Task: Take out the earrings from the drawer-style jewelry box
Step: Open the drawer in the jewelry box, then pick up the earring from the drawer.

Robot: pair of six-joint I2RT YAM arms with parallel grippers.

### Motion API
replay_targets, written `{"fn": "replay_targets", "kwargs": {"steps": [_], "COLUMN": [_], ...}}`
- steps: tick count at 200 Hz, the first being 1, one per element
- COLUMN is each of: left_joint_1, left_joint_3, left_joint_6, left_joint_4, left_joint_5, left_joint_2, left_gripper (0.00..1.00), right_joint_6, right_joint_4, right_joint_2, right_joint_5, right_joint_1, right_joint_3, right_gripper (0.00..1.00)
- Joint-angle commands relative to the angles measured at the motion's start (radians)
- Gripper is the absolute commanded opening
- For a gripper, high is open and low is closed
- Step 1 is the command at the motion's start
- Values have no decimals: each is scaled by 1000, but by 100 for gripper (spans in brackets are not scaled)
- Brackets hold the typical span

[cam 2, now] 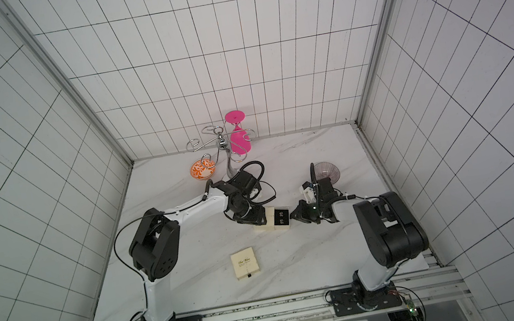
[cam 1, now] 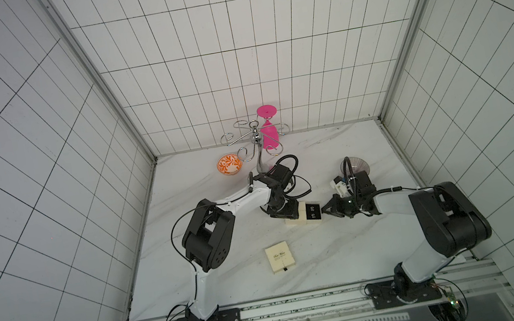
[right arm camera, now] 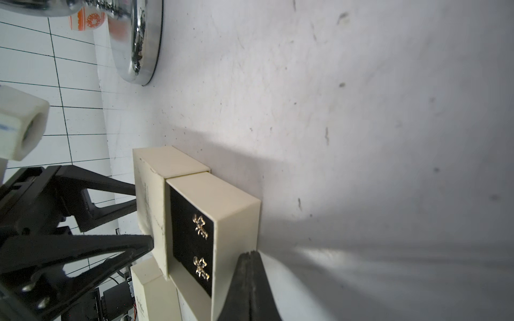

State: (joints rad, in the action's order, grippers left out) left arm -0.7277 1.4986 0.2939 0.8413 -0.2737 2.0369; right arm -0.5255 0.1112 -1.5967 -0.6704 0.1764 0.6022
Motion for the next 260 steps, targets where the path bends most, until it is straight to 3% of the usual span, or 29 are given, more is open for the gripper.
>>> {"fn": "replay_targets", "kwargs": {"steps": [1, 16, 53, 78, 136, 204, 260], "left_joint_1": [-11, -13, -13, -14, -15, -14, -11], "left_joint_3": [-40, -37, -35, -35, -33, -24, -26], "left_joint_6": [-19, -19, -21, -21, -24, -23, -21], "left_joint_4": [34, 35, 37, 37, 36, 32, 25], "left_joint_5": [128, 128, 130, 130, 131, 107, 107], "left_joint_2": [99, 101, 103, 101, 93, 89, 37], "left_gripper": [57, 57, 57, 57, 57, 57, 69], "right_joint_6": [24, 24, 21, 15, 78, 120, 122], "right_joint_4": [-50, -50, -71, -107, -254, -321, -321], "right_joint_2": [2, -9, 15, 64, 248, 172, 127], "right_joint_5": [53, 44, 52, 88, 318, 388, 410], "right_joint_1": [-18, -19, -18, -19, 11, 186, 239], "right_joint_3": [-39, -35, -22, -7, 96, 302, 336], "right_gripper": [0, 0, 32, 37, 36, 32, 32]}}
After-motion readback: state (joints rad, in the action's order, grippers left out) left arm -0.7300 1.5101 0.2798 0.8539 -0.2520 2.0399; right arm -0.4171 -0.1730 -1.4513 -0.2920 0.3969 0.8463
